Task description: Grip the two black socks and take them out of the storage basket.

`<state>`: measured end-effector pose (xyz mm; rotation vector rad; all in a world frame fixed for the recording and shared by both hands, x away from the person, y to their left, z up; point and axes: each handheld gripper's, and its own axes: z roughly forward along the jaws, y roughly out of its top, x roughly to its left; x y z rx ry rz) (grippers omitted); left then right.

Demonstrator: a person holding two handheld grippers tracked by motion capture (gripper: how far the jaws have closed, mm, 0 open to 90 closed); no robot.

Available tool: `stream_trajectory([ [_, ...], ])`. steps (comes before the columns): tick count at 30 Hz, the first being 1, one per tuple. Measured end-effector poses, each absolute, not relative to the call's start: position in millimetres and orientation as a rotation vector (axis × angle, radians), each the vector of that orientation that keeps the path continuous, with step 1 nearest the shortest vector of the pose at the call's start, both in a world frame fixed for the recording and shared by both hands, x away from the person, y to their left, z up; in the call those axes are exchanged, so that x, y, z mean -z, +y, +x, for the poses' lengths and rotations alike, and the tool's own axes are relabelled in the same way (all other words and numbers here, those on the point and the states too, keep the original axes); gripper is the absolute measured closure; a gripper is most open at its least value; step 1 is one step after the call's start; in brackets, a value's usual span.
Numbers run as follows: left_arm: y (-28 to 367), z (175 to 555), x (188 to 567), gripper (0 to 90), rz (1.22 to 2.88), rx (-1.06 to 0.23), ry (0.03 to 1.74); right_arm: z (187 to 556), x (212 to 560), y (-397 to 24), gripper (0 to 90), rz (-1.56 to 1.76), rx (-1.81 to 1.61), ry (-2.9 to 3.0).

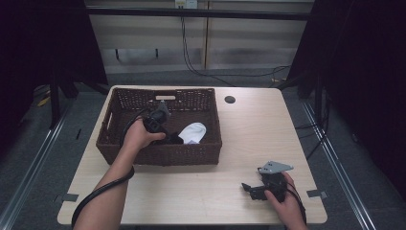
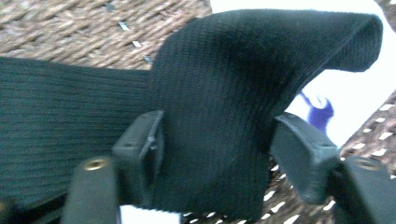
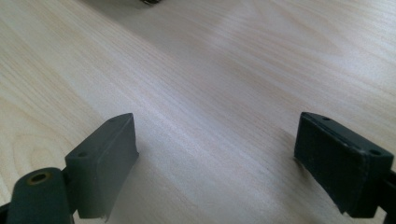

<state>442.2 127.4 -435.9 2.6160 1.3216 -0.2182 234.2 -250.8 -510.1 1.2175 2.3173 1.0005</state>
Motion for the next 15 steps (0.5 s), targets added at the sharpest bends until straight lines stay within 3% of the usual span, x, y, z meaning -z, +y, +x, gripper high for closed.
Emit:
stream_trajectory([
  [3,127,442,436,60.7,2.657,0.197,1.322,234,510,-251,12.1,1.217,-1.000,2.318],
  [4,127,442,436,60.7,2.675,0.179,1.324,234,510,-251,12.1,1.217,-1.001,2.318],
  [5,128,442,435,72.5,2.680,0.154,1.340,234,510,-251,12.1,1.218,-1.001,2.317],
  [6,128,442,435,76.2,2.680,0.154,1.340,234,510,-251,12.1,1.218,-1.001,2.317],
  [7,129,443,434,76.2,2.678,0.138,1.350,234,510,-251,12.1,1.217,-1.001,2.317],
  [9,130,442,430,85.1,2.673,0.140,1.350,234,510,-251,12.1,1.217,-1.001,2.317],
  [15,134,441,408,88.9,2.690,0.141,1.338,234,510,-251,12.1,1.221,-1.003,2.315],
])
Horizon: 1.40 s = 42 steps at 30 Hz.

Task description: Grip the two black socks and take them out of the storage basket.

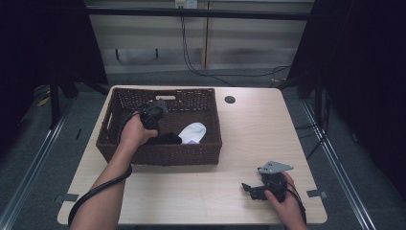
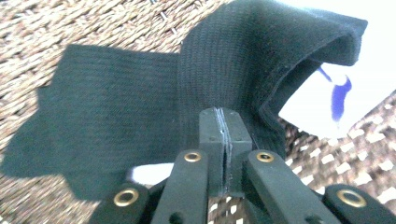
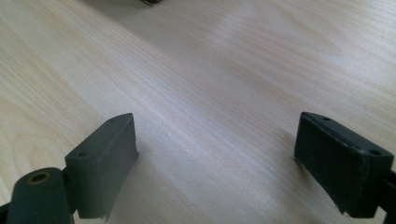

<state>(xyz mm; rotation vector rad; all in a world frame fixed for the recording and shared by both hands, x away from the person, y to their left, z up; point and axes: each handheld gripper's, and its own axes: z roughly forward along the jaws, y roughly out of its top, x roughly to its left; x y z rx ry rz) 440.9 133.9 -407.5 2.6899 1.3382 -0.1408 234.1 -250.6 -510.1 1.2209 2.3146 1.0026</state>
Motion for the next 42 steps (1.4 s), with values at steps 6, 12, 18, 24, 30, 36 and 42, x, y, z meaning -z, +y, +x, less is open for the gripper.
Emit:
stream_trajectory([
  [6,136,439,392,89.4,2.695,0.177,1.311,234,510,-251,12.1,1.221,-1.002,2.314],
  [12,129,441,406,64.5,2.691,0.211,1.265,234,510,-251,12.1,1.221,-1.002,2.315],
  [18,128,445,421,46.1,2.656,0.236,1.289,234,510,-251,12.1,1.221,-1.003,2.315],
  [24,122,445,435,58.2,2.711,0.253,1.250,234,510,-251,12.1,1.221,-1.002,2.315],
  [30,121,446,433,87.9,2.738,0.253,1.269,234,510,-251,12.2,1.220,-1.003,2.315],
  [36,123,446,417,89.1,2.730,0.262,1.277,234,510,-251,12.1,1.221,-1.003,2.315],
  [42,125,444,394,89.5,2.721,0.275,1.255,234,510,-251,12.1,1.216,-1.004,2.314],
])
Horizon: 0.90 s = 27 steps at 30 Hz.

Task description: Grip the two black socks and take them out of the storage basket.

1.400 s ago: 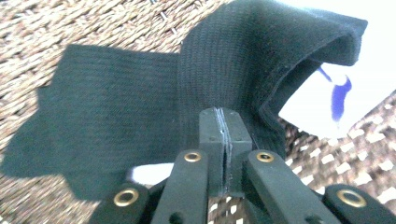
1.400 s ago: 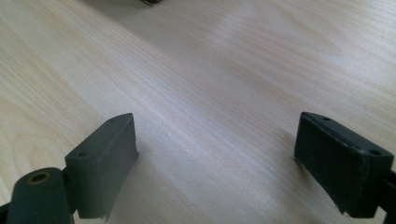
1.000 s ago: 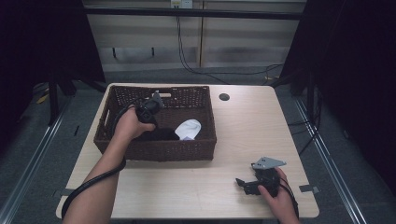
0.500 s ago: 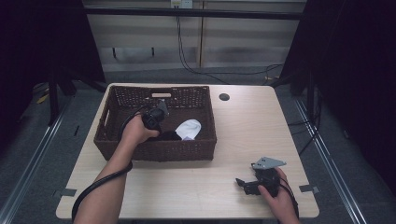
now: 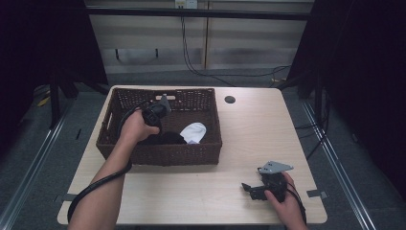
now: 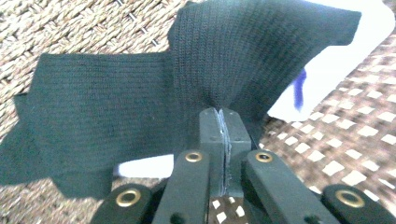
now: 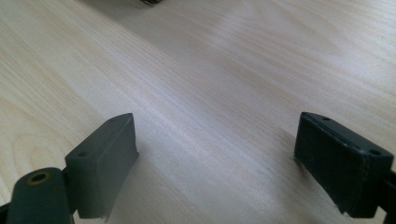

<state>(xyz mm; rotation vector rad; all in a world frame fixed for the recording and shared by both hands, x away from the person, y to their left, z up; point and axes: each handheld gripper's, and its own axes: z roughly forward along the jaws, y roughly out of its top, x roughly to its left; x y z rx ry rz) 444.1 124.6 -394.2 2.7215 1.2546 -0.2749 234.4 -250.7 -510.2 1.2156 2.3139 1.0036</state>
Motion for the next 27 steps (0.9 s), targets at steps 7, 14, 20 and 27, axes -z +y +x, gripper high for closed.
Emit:
stream_trajectory([
  [7,125,444,377,89.6,2.702,0.283,1.244,234,510,-251,12.2,1.218,-1.003,2.314],
  [14,125,444,338,89.6,2.733,0.250,1.237,234,510,-251,12.1,1.216,-1.003,2.314],
  [20,124,444,312,89.6,2.746,0.238,1.234,234,510,-251,12.1,1.216,-1.001,2.316],
  [27,127,444,280,89.6,2.732,0.199,1.218,234,510,-251,12.1,1.216,-1.001,2.316],
])
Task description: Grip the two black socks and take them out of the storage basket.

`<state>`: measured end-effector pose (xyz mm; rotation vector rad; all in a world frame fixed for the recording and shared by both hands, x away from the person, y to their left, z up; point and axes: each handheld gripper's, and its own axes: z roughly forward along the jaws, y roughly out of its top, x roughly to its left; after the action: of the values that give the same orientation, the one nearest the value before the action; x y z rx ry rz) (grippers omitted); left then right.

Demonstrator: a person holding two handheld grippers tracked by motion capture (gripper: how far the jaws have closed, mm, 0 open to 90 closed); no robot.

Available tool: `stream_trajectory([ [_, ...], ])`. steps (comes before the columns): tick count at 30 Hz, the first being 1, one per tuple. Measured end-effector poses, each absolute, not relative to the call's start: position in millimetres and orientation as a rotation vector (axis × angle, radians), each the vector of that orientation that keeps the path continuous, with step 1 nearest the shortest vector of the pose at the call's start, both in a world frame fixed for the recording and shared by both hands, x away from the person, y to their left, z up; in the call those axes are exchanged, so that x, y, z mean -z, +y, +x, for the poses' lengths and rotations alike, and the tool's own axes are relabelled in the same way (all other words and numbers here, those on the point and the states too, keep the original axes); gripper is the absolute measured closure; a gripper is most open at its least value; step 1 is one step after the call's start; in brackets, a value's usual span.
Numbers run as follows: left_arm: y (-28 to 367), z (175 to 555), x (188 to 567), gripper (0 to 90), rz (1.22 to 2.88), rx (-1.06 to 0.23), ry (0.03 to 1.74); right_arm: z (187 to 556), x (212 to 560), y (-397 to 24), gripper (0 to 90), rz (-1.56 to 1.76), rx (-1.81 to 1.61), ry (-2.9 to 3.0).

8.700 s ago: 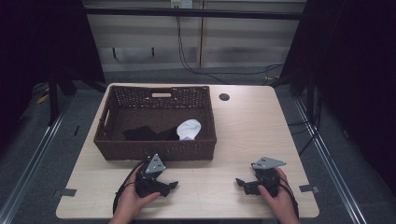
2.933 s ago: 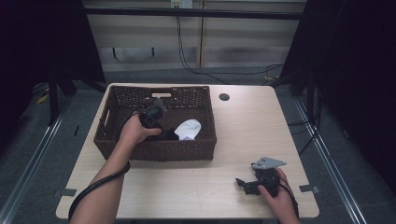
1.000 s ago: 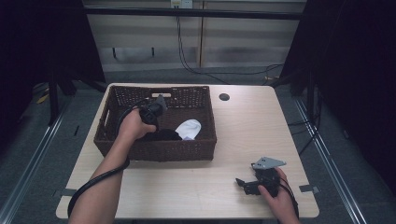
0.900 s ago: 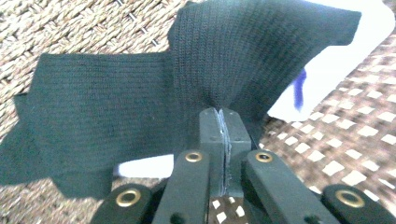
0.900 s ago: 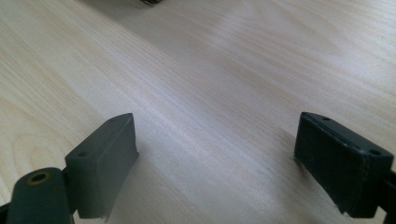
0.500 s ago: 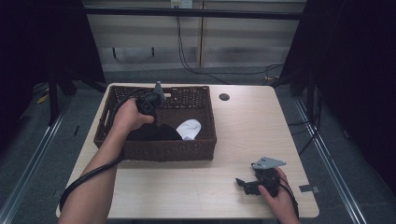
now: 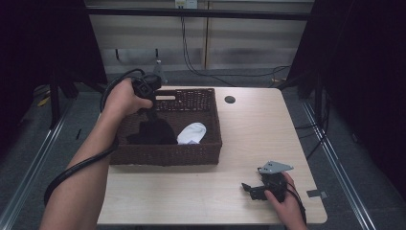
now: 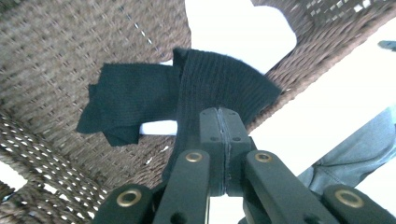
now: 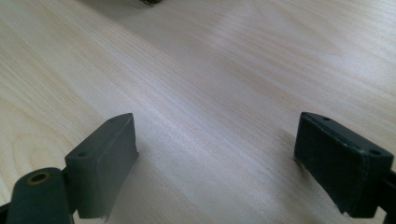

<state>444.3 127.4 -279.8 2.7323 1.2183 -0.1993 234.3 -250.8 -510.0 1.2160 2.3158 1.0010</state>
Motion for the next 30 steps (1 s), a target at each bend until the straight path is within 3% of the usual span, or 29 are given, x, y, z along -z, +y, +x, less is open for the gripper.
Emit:
stream_trajectory([
  [20,130,445,198,89.7,2.716,0.163,1.224,234,510,-251,12.1,1.216,-0.998,2.319],
  [30,129,430,156,89.6,2.715,0.118,1.149,234,510,-251,12.1,1.217,-0.998,2.318],
])
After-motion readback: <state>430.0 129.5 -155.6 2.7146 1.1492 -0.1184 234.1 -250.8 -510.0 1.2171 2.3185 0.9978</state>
